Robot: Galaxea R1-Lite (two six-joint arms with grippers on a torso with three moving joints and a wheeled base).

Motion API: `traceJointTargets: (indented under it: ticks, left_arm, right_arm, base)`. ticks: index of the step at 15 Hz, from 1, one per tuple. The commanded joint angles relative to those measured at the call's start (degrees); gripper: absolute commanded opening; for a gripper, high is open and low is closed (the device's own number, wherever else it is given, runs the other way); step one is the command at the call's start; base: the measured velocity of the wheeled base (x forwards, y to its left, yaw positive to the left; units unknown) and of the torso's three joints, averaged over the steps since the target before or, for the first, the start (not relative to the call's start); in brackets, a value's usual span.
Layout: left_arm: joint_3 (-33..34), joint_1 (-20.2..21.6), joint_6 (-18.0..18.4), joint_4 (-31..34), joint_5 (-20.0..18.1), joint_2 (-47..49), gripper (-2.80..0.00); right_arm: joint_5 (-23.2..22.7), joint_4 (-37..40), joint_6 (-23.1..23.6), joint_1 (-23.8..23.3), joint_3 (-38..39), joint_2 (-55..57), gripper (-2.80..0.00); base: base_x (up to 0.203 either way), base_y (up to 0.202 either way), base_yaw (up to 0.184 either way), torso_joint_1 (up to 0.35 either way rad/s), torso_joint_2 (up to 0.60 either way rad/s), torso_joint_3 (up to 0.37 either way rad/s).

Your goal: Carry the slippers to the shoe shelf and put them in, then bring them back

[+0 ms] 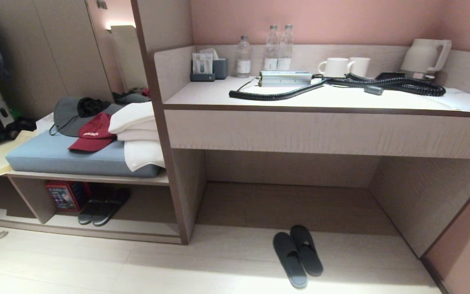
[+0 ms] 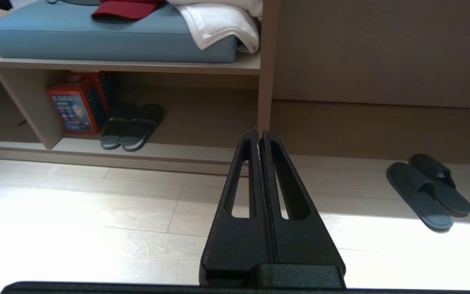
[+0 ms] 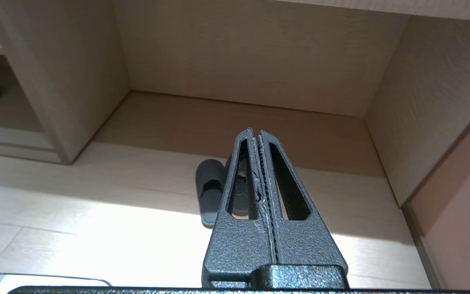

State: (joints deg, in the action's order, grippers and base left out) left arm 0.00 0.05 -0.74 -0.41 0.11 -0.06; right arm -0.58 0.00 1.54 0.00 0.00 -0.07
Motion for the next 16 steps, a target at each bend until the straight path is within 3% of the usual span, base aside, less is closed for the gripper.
traceJointTargets:
  ticks: [1,8,16]
  left_arm:
    - [0.0,0.0,-0.1,0.0,0.1,0.0,-2.80]
    - [0.0,0.0,-0.1,0.1,0.1,0.1,-2.80]
    - [0.0,0.0,-0.1,0.0,0.1,0.1,-2.80]
  right_arm:
    - [0.0,0.0,0.0,0.0,0.0,0.1,-2.80]
    - [0.0,0.0,0.0,0.0,0.1,0.1,-2.80]
    - [0.0,-0.1,0.0,0.0,0.1,0.1,-2.80]
  base:
    - [0.000,0.000,0.000,0.000,0.00,0.000]
    - [0.042,0.121,0.002,0.001,0.00,0.003]
    - [0.194,0.191,-0.003,0.004,0.00,0.004]
